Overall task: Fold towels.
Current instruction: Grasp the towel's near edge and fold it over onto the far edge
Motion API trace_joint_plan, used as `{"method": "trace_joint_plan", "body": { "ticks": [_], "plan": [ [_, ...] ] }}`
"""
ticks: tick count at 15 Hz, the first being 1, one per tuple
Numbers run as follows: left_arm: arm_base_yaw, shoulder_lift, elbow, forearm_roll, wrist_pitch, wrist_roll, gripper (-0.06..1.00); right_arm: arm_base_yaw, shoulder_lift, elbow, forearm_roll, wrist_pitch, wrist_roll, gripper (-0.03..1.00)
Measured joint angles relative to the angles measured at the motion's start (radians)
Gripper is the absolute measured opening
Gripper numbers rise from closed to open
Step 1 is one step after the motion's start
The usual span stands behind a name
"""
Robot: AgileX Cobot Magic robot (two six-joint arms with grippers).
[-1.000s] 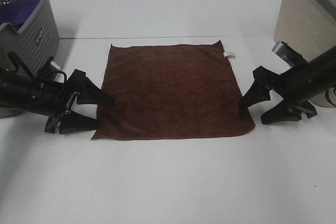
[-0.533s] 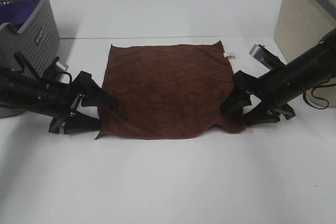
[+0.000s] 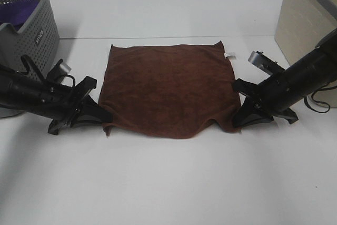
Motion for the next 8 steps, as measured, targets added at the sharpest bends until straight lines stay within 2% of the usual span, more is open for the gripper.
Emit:
{"method": "trace_joint_plan", "body": {
  "ticks": [2, 4, 8],
  "plan": [
    [0.000, -0.004, 0.000, 0.006, -0.001, 0.000, 0.01, 0.000, -0.004, 0.001, -0.006, 0.001, 0.005, 0.02],
    [0.000, -0.013, 0.000, 0.053, -0.013, -0.016, 0.01, 0.000, -0.042, 0.001, -0.033, 0.003, 0.034, 0.02],
    [0.000, -0.032, 0.000, 0.252, 0.005, -0.179, 0.01, 0.000, -0.110, 0.001, -0.254, 0.045, 0.226, 0.02]
  ]
}}
